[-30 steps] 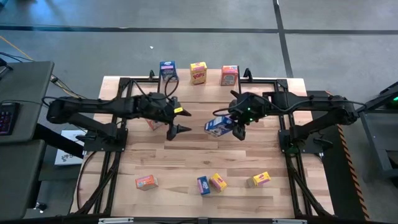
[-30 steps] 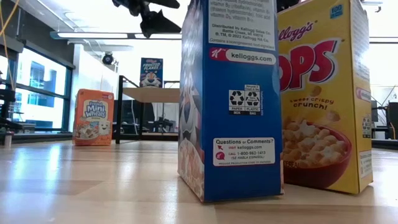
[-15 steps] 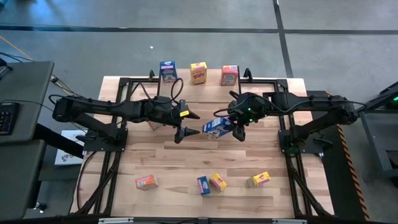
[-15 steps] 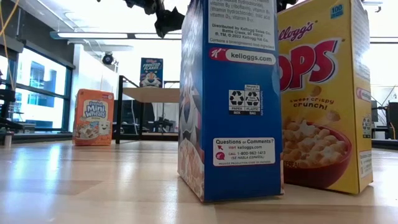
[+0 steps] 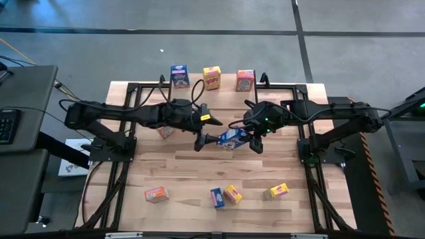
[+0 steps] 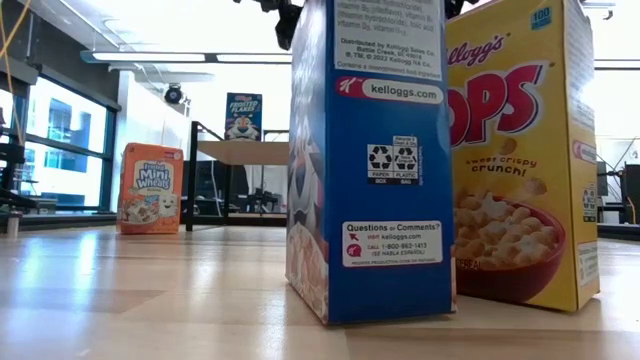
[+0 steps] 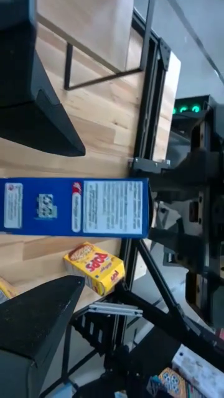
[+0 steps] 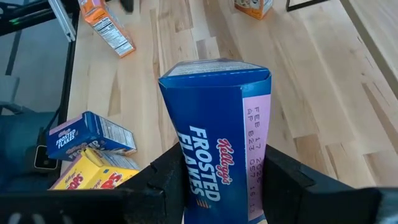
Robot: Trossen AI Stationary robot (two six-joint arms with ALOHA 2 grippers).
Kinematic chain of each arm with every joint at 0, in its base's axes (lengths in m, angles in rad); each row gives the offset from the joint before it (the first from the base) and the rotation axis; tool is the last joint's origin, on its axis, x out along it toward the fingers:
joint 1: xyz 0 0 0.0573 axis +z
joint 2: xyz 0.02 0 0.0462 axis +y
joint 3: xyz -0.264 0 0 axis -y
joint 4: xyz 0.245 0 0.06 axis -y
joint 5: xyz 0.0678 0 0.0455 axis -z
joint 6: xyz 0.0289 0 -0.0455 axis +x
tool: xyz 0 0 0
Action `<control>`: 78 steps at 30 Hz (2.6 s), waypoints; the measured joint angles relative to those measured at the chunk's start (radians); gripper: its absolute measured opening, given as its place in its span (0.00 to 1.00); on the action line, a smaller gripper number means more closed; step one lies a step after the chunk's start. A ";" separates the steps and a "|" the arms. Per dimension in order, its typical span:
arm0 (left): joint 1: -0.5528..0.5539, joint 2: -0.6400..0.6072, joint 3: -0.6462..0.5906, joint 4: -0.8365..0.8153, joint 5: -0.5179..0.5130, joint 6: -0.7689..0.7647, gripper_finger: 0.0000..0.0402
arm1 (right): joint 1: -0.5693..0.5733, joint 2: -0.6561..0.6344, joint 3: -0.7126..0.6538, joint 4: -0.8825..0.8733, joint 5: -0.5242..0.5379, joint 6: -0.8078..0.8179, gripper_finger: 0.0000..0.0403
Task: Stack cereal on shelf
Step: Put the top blue cereal box on the shelf
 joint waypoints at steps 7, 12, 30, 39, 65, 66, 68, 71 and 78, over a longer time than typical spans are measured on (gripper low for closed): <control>0.005 0.073 0.060 -0.025 0.006 0.010 0.80 | 0.000 0.000 0.000 0.000 0.002 -0.015 0.38; 0.009 0.127 0.086 -0.022 0.020 0.012 0.80 | 0.000 0.000 0.000 -0.002 0.002 -0.015 0.38; 0.014 0.150 0.088 -0.014 0.021 0.029 0.80 | 0.000 0.036 0.000 -0.006 -0.004 -0.022 0.38; 0.014 0.150 0.088 -0.040 0.021 0.028 0.80 | 0.000 0.079 0.000 0.051 -0.027 -0.041 0.38; 0.014 0.150 0.088 -0.050 0.083 0.044 0.65 | 0.000 0.079 0.000 0.094 -0.038 -0.060 0.38; 0.014 0.150 0.088 -0.050 0.083 0.045 0.64 | 0.000 0.079 0.000 0.094 -0.038 -0.060 0.38; 0.014 0.150 0.088 -0.050 0.083 0.045 0.61 | 0.000 0.079 0.000 0.094 -0.038 -0.060 0.38; 0.014 0.150 0.088 -0.050 0.085 0.046 0.59 | 0.000 0.079 0.000 0.094 -0.037 -0.060 0.38; 0.014 0.150 0.088 -0.050 0.086 0.046 0.56 | 0.000 0.079 0.000 0.094 -0.037 -0.059 0.38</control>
